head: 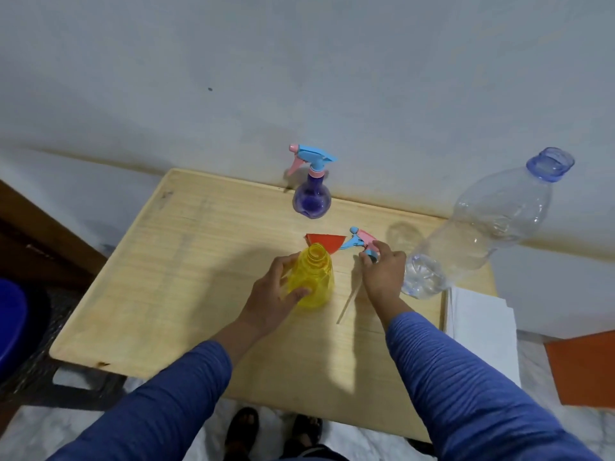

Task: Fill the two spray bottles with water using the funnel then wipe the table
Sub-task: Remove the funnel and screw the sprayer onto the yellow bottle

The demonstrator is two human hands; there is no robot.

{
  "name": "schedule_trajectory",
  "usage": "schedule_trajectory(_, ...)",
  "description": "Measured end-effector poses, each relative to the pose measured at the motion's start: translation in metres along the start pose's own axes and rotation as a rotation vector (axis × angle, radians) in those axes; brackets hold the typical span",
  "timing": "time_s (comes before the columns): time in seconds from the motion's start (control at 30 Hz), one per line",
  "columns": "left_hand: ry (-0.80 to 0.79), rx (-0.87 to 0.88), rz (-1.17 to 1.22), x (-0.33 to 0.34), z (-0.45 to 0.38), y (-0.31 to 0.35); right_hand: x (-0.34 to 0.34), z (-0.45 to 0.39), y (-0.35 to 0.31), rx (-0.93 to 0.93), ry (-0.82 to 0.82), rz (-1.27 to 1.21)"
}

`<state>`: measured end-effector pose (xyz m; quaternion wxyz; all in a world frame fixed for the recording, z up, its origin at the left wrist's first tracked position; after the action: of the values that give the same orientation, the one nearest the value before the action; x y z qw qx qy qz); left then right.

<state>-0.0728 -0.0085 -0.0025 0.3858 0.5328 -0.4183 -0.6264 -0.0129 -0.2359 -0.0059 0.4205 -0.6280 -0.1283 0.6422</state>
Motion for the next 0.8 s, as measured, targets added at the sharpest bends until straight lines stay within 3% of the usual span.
schedule_trajectory(0.33, -0.021, -0.011, 0.026, 0.002, -0.002, -0.005, 0.008, -0.022, 0.004, 0.034, -0.041, 0.004)
schedule_trajectory(0.53, -0.011, -0.003, 0.031, 0.001, -0.001, -0.007, -0.022, -0.016, -0.033, -0.046, 0.097, -0.060)
schedule_trajectory(0.67, -0.012, 0.019, -0.007, 0.000, 0.001, -0.003, -0.068, 0.001, -0.083, -0.145, 0.258, -0.262)
schedule_trajectory(0.8, -0.013, 0.036, 0.019, 0.001, 0.003, 0.000, -0.105, 0.022, -0.128, -0.126, 0.254, -0.548)
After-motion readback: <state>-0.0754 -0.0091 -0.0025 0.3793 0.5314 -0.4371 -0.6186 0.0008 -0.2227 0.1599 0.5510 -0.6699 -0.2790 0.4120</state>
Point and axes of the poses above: each hand's wrist, its own z-axis away from the middle knuckle, its own x-axis out of the palm, y = z × x, the point moved 8 cm from there along -z, towards the middle knuckle, and after that the axes turned 3 degrees about -y, right-handed, at the moved point
